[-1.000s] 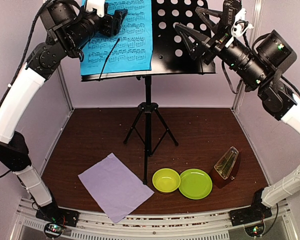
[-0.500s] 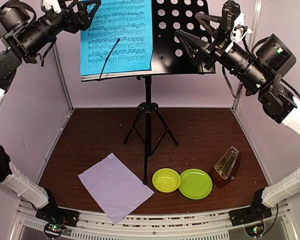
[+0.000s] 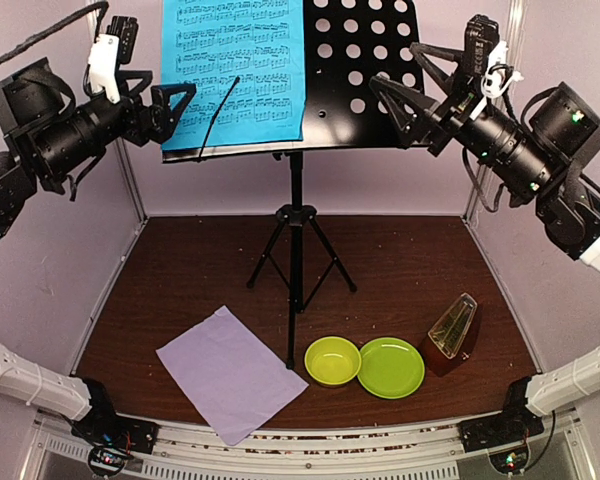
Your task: Set up the instrument practice props
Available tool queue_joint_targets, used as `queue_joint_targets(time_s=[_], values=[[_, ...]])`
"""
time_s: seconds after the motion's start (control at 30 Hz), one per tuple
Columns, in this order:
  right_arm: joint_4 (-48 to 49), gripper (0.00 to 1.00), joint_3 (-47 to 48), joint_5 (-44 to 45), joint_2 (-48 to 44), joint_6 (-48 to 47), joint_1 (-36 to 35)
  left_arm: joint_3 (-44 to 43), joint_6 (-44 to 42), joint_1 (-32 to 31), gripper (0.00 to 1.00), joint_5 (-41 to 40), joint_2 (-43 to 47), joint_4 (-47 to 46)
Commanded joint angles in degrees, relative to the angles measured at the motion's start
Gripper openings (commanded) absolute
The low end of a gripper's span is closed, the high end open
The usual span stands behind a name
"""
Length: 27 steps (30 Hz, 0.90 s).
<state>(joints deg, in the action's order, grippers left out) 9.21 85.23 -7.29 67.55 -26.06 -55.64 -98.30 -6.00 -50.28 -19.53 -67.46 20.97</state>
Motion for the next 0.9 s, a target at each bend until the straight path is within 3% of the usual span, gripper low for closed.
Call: queue_joint_targets(time_s=[0.0,0.33,0.53,0.73,0.87], values=[[-1.96,0.87,-3.88,3.26,-3.74,3.93,-0.43,5.27,5.94,0.59,0.91,-3.58,5.68,1.38],[-10.23,0.92,-11.82,9.8,-10.34,17.11,-0.4,18.19,15.94,1.22,0.91,-6.63,16.54,6.48],[-15.56,0.94,-18.9,11.49,-12.17,25.86,-0.47,30.36,24.15,2.94,0.93,-6.62,22.64,8.38],[-14.44,0.94,-27.56,8.05,-12.35,33.32,-0.44,39.33,30.61,4.52,0.94,-4.09,25.38,9.69],[-10.13,0.93,-33.95,6.08,-12.22,36.78,-1.21,45.7,33.13,7.19,0.95,2.28,23.89,8.95]])
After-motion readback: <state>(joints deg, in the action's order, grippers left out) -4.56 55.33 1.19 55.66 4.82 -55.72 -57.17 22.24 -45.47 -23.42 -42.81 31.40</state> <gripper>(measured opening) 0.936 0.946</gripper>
